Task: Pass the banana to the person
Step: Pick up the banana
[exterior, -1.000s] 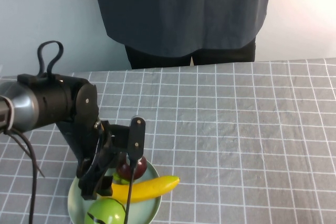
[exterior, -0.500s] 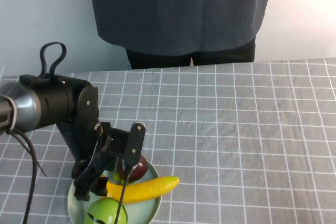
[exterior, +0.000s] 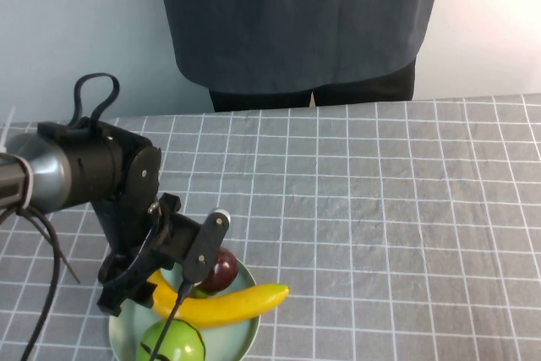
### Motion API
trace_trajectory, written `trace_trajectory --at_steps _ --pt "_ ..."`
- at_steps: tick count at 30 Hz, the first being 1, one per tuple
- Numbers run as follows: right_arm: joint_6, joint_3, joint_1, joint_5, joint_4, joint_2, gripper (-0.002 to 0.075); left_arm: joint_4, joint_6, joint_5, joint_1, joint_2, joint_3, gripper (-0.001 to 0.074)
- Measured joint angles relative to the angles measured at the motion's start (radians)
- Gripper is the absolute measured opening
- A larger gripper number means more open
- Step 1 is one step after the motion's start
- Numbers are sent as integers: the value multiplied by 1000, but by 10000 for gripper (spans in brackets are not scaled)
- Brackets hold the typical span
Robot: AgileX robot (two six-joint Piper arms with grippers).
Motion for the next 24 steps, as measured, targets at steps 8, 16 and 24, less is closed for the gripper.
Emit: trace_trajectory --at_steps 8,16,24 --pt "0 0 0 0 0 0 -6 0 57 -17 0 43 0 398" --pt "0 0 0 0 0 0 -6 0 126 -74 0 58 0 398" --pt "0 0 0 0 0 0 -6 0 148 -77 0 128 0 398"
